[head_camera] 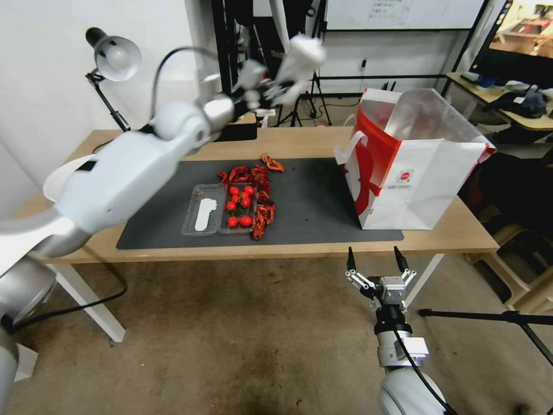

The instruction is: Pick up the trash from the table and place it into the takeout bag.

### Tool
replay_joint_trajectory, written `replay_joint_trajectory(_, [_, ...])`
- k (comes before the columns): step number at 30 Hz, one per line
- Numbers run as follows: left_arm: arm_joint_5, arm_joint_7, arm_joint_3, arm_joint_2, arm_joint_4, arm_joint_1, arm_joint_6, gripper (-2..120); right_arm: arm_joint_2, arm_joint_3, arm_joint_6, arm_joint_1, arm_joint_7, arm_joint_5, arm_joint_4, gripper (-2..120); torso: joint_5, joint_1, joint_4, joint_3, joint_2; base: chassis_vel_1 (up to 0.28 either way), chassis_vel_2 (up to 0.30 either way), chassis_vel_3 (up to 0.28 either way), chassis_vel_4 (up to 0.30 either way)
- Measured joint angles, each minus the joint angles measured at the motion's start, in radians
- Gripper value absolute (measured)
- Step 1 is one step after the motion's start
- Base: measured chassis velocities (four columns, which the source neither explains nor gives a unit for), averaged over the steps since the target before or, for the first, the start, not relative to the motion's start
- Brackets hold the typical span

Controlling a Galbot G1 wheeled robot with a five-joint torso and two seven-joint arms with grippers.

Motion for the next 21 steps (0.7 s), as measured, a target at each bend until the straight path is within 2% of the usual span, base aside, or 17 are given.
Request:
replay_joint_trajectory(3, [-0.026,-0.029,0.043,-0.081,0.01,-0.053,0.001,5,0.001,0.003,0.0,-0.003,0.0,0.0,0.004,100,0.0,0.0,0.0002,0.0,0.0,0.0,0.0,0.0,0.0])
replay_joint_trajectory(4, [-0.026,-0.029,0.043,-0.081,0.01,-0.053,0.001,5,0.001,0.003,0.0,-0.003,0.0,0.0,0.004,100,0.0,0.0,0.0002,0.0,0.0,0.0,0.0,0.0,0.0])
replay_joint_trajectory(9, [-0.028,-0.039,0.083,-0.183,0.062,-0.074,-0.001,5,0.001,0.007,-0.001,-0.004,0.001,0.0,0.007,100,0.0,0.0,0.0001,0.0,0.0,0.0,0.0,0.0,0.0])
replay_joint_trajectory(16, [-0.031,-0.042,0.127,-0.271,0.102,-0.076,-0.004,5,0.003,0.009,-0.001,-0.005,0.002,0.0,0.008,100,0.0,0.0,0.0003,0.0,0.0,0.0,0.0,0.0,0.0])
replay_joint_trajectory(18, [-0.031,-0.042,0.127,-0.271,0.102,-0.076,-0.004,5,0.003,0.009,-0.001,-0.005,0.002,0.0,0.008,100,0.0,0.0,0.0003,0.0,0.0,0.0,0.0,0.0,0.0])
replay_joint_trajectory(21, [-0.029,-0.041,0.155,-0.334,0.156,-0.076,-0.012,5,0.005,0.01,-0.001,-0.008,0.003,-0.001,0.012,100,0.0,0.0,0.0001,0.0,0.0,0.0,0.0,0.0,0.0])
